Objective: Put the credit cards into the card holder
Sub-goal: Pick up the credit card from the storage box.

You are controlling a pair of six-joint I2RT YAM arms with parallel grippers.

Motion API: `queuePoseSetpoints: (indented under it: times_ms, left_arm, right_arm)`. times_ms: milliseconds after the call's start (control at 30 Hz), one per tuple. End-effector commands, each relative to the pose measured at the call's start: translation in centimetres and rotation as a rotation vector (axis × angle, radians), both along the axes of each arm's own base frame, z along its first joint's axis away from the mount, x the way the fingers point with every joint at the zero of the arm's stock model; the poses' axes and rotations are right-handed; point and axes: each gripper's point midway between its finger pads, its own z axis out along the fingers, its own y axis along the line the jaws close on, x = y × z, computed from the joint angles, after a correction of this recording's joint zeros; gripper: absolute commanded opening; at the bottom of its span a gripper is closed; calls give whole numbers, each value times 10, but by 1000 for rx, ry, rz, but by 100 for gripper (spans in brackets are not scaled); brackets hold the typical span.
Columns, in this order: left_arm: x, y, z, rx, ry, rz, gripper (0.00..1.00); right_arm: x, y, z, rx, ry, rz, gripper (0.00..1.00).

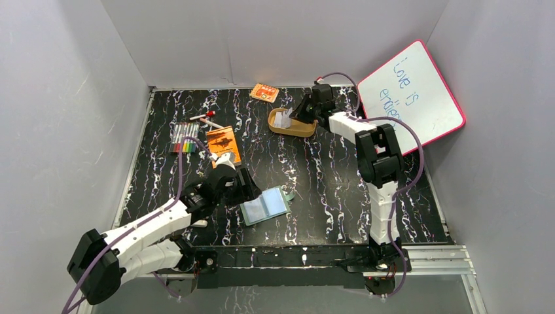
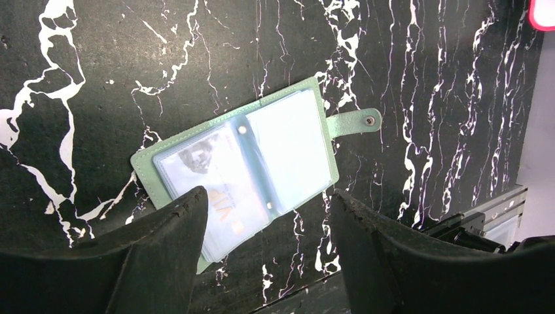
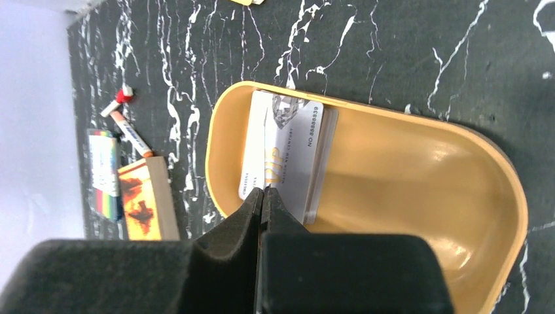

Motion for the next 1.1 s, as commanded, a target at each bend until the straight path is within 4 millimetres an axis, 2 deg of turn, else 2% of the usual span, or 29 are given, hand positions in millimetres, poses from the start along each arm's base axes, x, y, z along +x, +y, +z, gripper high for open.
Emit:
queuePoseSetpoints:
  times_ms: [0,300,433,600,900,1000,1067]
  left_arm:
    - [-2,6,5,-7,-13,18,65]
    - [2,14,20,5,-54,46,65]
    - [4,18,31,10,-73,65,65]
    - [3,26,42,-8,-93,102,65]
    - [-8,37,53,-63,-93,157,63]
    - [-11,41,51,-68,-91,167,63]
    - [-13,45,49,-63,-87,175,64]
  right_arm:
    - [-2,-1,66,138,-46,-55,0]
    - [-7,-17,107,242,11,-172,0]
    - [-21,-24,123,333,63,-212,0]
    - [-48,-27,147,419,99,-213,0]
    - [-115,-40,200,589,122,-213,0]
    - [-135,-39,218,573,54,-146,0]
    - [-151,-33,236,469,-78,-20,0]
